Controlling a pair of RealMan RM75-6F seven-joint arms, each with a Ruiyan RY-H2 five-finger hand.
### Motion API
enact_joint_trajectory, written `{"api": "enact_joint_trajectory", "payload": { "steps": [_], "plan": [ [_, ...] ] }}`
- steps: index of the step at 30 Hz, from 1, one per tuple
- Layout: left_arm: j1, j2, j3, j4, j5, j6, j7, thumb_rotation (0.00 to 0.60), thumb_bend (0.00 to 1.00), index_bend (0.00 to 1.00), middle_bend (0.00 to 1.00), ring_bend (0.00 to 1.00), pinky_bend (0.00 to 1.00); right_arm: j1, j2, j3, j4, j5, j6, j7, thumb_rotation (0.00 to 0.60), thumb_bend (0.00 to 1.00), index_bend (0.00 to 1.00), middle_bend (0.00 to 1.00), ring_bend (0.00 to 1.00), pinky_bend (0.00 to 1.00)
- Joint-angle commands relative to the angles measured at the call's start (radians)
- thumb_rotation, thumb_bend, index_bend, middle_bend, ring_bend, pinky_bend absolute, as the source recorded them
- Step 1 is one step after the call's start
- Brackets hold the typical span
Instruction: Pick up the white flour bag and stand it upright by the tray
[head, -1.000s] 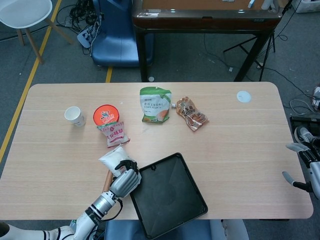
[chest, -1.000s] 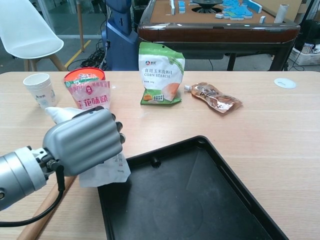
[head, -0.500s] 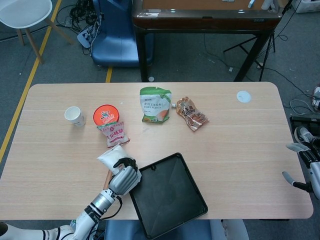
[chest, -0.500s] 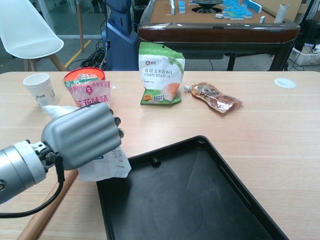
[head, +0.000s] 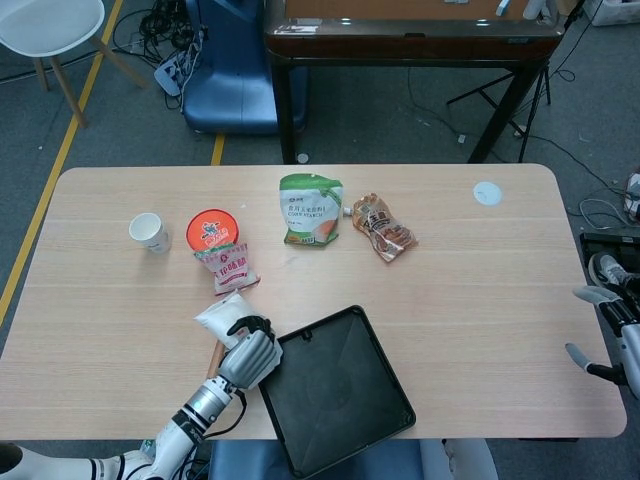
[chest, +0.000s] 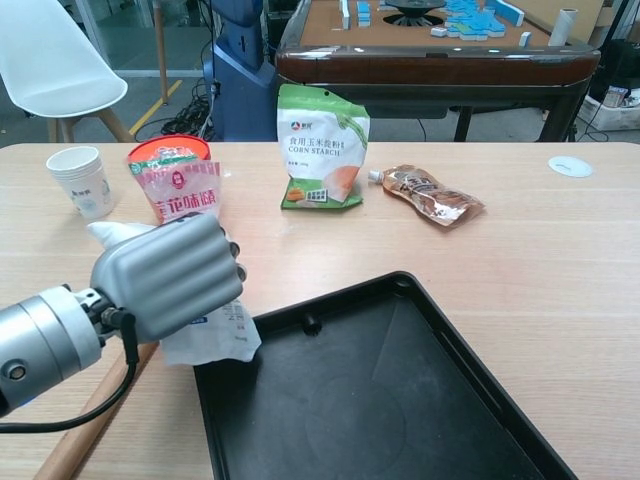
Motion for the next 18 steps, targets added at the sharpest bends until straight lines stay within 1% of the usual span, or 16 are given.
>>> {"api": "enact_joint_trajectory", "payload": {
  "steps": [1, 3, 6, 10, 13, 18],
  "plan": [
    [-0.004, 0.013, -0.019, -0.031, -0.019, 0.002, -0.039, 0.600, 0.19, 0.57, 0.75, 0.72, 0.75, 0.000, -0.001, 0.000, 0.000, 0.000, -0.001, 0.000, 0.600, 0.22, 0.24, 0.25, 0.14, 0.17],
    [-0.011, 0.025, -0.035, -0.049, -0.028, 0.001, -0.066, 0.600, 0.19, 0.57, 0.75, 0.72, 0.75, 0.001, -0.003, 0.000, 0.001, -0.001, -0.002, 0.000, 0.600, 0.22, 0.24, 0.25, 0.14, 0.16],
    [-0.023, 0.045, -0.055, -0.077, -0.043, -0.016, -0.145, 0.600, 0.19, 0.58, 0.75, 0.72, 0.75, 0.001, -0.004, 0.000, 0.003, 0.001, -0.002, 0.001, 0.600, 0.22, 0.24, 0.25, 0.14, 0.17],
    [-0.037, 0.077, -0.080, -0.119, -0.083, -0.054, -0.276, 0.600, 0.19, 0.57, 0.75, 0.72, 0.75, 0.001, -0.004, 0.001, 0.003, 0.000, -0.001, 0.001, 0.600, 0.22, 0.24, 0.25, 0.14, 0.17],
    [-0.048, 0.093, -0.101, -0.131, -0.090, -0.068, -0.381, 0.600, 0.19, 0.58, 0.75, 0.72, 0.75, 0.001, -0.005, 0.001, 0.003, 0.000, -0.002, 0.001, 0.600, 0.22, 0.24, 0.25, 0.14, 0.16],
    [-0.062, 0.099, -0.144, -0.115, -0.092, -0.085, -0.614, 0.600, 0.19, 0.58, 0.75, 0.72, 0.75, 0.001, -0.006, 0.002, 0.003, 0.001, -0.002, 0.000, 0.600, 0.22, 0.24, 0.25, 0.14, 0.16]
  ]
}}
